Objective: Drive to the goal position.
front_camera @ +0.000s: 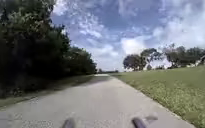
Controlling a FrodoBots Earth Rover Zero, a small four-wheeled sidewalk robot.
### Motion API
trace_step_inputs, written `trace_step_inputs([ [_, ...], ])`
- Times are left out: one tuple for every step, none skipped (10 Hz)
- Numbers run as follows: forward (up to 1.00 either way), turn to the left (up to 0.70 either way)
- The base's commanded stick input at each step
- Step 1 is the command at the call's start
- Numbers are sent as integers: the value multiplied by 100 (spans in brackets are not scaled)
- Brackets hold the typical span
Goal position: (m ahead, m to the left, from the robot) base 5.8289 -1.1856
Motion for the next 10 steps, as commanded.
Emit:
trace_step_inputs([
  [69, 3],
  [69, 3],
  [69, 3],
  [69, 3],
  [69, 3],
  [69, 3],
  [69, 3],
  [69, 3],
  [69, 3],
  [69, 20],
])
